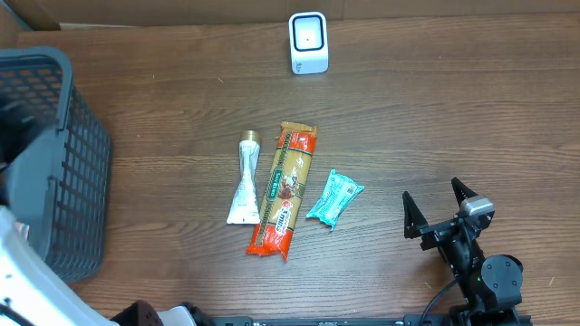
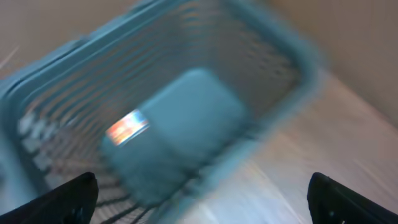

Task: Scan the item barcode
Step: 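Carry the white tube out and set it left of the spaghetti, then reach the left gripper into the basket and grasp the Kleenex pack, then lift the Kleenex pack out and set it left of the white tube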

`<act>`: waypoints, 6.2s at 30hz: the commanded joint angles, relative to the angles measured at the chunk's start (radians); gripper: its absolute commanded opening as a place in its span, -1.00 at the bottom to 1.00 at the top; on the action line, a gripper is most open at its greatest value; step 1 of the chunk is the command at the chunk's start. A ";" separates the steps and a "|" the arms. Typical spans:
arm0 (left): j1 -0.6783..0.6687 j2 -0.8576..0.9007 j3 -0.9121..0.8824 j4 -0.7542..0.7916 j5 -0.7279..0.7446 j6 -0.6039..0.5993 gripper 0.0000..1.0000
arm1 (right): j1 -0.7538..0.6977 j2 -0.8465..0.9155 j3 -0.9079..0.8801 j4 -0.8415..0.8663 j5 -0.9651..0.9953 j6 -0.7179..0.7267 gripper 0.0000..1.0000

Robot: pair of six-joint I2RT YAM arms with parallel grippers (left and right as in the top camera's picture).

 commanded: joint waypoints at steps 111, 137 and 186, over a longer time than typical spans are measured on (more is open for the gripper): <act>0.344 0.343 -0.848 0.756 0.034 0.305 0.10 | 0.005 -0.007 -0.010 0.005 0.007 0.003 1.00; 0.340 0.546 -0.793 0.706 0.037 0.271 -0.92 | 0.005 -0.007 -0.010 0.005 0.007 0.003 1.00; -0.635 -0.076 -1.363 0.855 0.220 0.053 -0.92 | 0.005 -0.007 -0.010 0.005 0.007 0.003 1.00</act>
